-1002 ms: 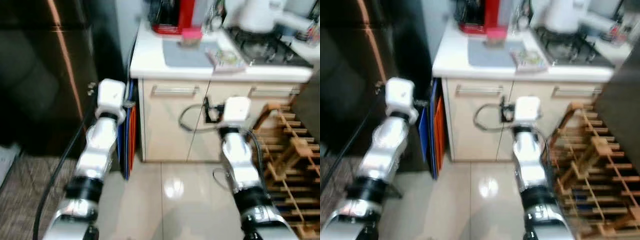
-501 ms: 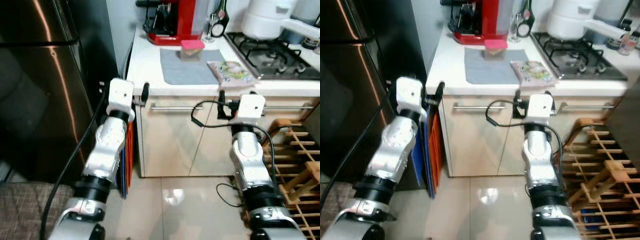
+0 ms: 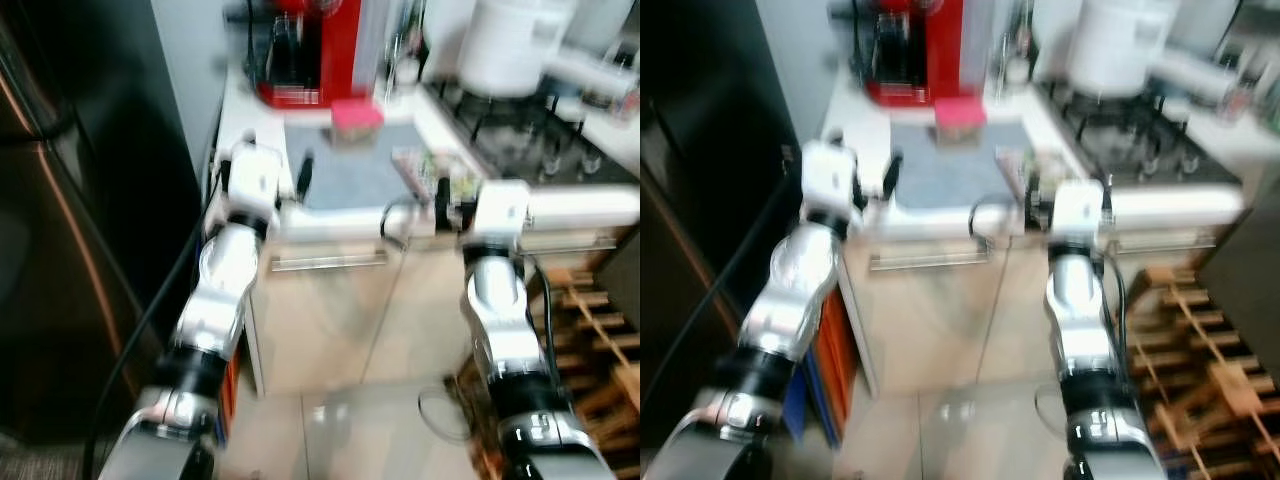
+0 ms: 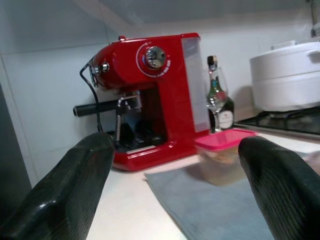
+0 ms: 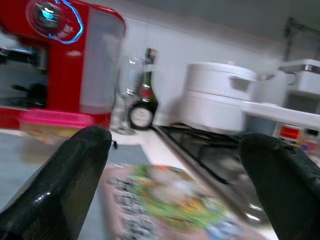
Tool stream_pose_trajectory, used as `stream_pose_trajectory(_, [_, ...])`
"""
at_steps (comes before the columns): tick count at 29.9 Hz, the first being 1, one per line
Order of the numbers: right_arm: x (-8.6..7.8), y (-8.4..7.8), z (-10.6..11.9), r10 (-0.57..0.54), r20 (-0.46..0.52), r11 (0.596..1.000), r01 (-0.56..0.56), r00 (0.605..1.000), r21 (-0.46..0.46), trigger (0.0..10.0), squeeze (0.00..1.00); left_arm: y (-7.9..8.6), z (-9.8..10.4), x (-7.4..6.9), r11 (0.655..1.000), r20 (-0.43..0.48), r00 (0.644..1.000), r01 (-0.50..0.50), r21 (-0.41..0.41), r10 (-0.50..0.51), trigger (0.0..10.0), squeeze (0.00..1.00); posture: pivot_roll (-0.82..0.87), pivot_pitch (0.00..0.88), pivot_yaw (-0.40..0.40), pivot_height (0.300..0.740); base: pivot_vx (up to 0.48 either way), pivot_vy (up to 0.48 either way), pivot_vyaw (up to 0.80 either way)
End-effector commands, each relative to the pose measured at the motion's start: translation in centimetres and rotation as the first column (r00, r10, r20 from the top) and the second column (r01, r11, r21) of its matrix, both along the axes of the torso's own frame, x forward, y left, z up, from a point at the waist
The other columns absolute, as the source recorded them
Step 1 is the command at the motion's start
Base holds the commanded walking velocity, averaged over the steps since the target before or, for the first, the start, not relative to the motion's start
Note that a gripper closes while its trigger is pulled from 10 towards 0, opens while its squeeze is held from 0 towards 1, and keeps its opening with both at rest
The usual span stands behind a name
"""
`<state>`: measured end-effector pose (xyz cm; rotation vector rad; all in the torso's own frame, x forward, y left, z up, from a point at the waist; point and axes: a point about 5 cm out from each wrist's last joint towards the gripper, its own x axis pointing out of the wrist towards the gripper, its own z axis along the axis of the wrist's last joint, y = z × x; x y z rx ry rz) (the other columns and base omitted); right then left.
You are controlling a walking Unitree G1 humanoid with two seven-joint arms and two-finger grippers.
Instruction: Restocking fridge
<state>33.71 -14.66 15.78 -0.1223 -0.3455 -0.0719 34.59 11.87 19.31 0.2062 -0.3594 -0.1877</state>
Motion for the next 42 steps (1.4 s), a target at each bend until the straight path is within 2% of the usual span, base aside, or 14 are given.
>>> stream_pose_trajectory(1, [-0.1,-1.0,0.4,-0.032,0.017,0.999,0.032,0.999,-0.005,10.0,0.31,-0.8,0.6,-0.1,0.999,0.020,0.999,0.040,-0.008,-0.039,10.0,0.00,-0.06,0.000,0.011,0.740,0.480,0.000,-0.55])
stream_pose_trajectory(10, [-0.1,-1.3,0.7,-0.047,0.024,0.999,0.047,0.999,-0.010,10.0,0.30,-1.0,1.8,0.3,0.998,0.041,0.998,0.047,-0.037,-0.045,10.0,0.00,-0.06,0.000,0.013,0.740,0.480,0.000,-0.19])
stream_pose_trajectory(13, [-0.1,-1.3,0.7,-0.041,0.022,0.999,0.041,0.999,-0.010,10.0,0.30,0.0,2.2,0.8,0.995,0.019,0.999,-0.034,-0.092,0.036,10.0,0.00,-0.07,0.000,0.013,0.740,0.480,0.000,0.00])
stream_pose_trajectory(14, [-0.2,-1.1,0.7,-0.022,0.018,1.000,0.022,1.000,-0.006,10.0,0.30,1.2,2.4,1.5,0.984,-0.002,0.989,-0.145,-0.099,0.146,10.0,0.00,-0.07,0.000,0.013,0.740,0.352,0.000,0.00])
stream_pose_trajectory(15, [-0.2,-1.0,0.7,-0.015,0.016,1.000,0.015,1.000,-0.006,10.0,0.30,1.6,2.4,1.7,0.979,-0.010,0.984,-0.179,-0.093,0.178,10.0,0.00,-0.07,0.000,0.014,0.740,0.352,0.000,0.00])
stream_pose_trajectory(17, [-0.2,-0.8,0.7,0.000,0.017,1.000,0.000,1.000,-0.006,10.0,0.30,2.2,2.8,2.0,0.971,-0.024,0.981,-0.193,-0.143,0.192,10.0,0.00,-0.07,0.000,0.014,0.740,0.176,0.000,0.00])
stream_pose_trajectory(21, [-0.4,-0.6,0.8,0.016,0.018,1.000,-0.016,1.000,-0.007,10.0,0.30,3.0,3.7,2.5,0.966,-0.021,0.981,-0.191,-0.176,0.190,10.0,0.00,-0.07,0.000,0.013,0.740,0.000,0.000,0.00])
stream_pose_trajectory(25, [-0.5,-0.5,0.7,0.027,0.013,1.000,-0.027,1.000,0.000,10.0,0.29,3.5,4.7,3.1,0.970,-0.019,0.995,-0.099,-0.223,0.097,10.0,0.00,-0.07,0.000,0.011,0.740,0.000,0.000,0.00])
stream_pose_trajectory(27, [-0.6,-0.5,0.7,0.035,0.004,0.999,-0.036,0.999,0.007,10.0,0.29,4.3,6.1,3.7,0.978,0.022,1.000,0.021,-0.209,-0.017,10.0,0.00,-0.07,0.000,0.004,0.740,0.000,0.000,0.00])
stream_pose_trajectory(31, [-0.7,-0.5,0.5,0.049,-0.010,0.999,-0.049,0.999,0.005,10.0,0.29,6.0,7.9,4.4,0.992,0.066,0.993,0.101,-0.079,-0.096,10.0,0.00,-0.07,0.000,0.000,0.740,0.000,0.000,0.00])
stream_pose_trajectory(32, [-0.8,-0.6,0.3,0.053,-0.017,0.999,-0.053,0.998,0.004,10.0,0.29,6.7,8.1,4.7,0.994,0.050,0.993,0.108,-0.016,-0.107,10.0,0.00,-0.08,0.000,-0.001,0.740,0.000,0.000,0.00])
stream_pose_trajectory(34, [-1.0,-0.8,0.1,0.054,-0.029,0.999,-0.053,0.998,0.006,10.0,0.29,7.4,7.9,5.2,0.989,-0.018,0.989,0.145,0.026,-0.145,10.0,0.00,-0.09,0.000,-0.001,0.740,0.000,0.000,0.00])
stream_pose_trajectory(37, [-1.6,-1.1,-0.1,0.051,-0.041,0.999,-0.051,0.998,0.009,10.0,0.29,7.3,7.0,5.6,0.983,-0.092,0.979,0.185,0.023,-0.182,10.0,0.00,-0.10,0.000,-0.005,0.740,0.000,0.000,0.00])
stream_pose_trajectory(42, [-2.7,-1.2,-0.7,0.057,-0.070,0.998,-0.057,0.996,0.002,10.0,0.29,7.3,6.0,6.2,0.990,-0.159,0.977,0.143,-0.018,-0.144,10.0,0.00,-0.14,0.000,-0.002,0.740,0.000,0.000,0.00])
